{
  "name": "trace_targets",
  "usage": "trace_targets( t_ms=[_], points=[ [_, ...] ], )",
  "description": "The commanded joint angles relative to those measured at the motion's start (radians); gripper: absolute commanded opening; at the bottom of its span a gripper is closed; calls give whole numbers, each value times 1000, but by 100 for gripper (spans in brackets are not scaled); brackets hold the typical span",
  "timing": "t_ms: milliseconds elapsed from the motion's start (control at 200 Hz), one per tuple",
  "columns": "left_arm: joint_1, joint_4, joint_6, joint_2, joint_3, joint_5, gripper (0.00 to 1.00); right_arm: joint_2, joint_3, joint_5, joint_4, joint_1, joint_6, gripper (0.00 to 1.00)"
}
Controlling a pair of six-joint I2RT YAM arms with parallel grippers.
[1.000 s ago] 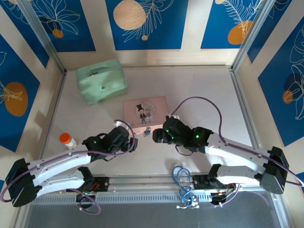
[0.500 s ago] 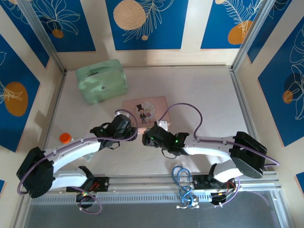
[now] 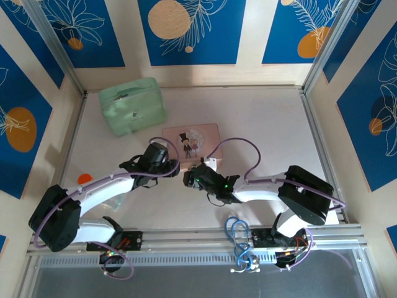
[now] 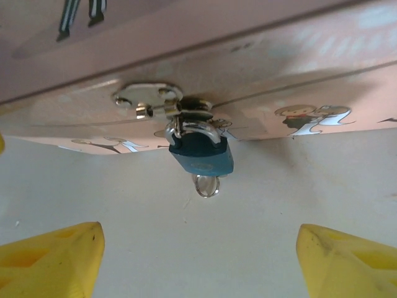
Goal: Unlock the padlock with the key
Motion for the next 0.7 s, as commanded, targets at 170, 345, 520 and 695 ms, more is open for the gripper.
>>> trace_targets(
  t_ms=[170, 345, 520, 695],
  points=[
    [11, 45, -31, -46, -2, 13, 67, 125, 132, 93, 33, -6, -105, 74],
    [9, 44, -38, -106, -25, 22, 67, 164, 187, 121, -38, -16, -115, 70],
    [11, 34, -25, -104, -24, 20, 67, 180, 175, 119, -3, -29, -114, 63],
    [10, 37, -17, -106, -33, 21, 67, 191, 173, 108, -14, -41, -96, 62]
  ],
)
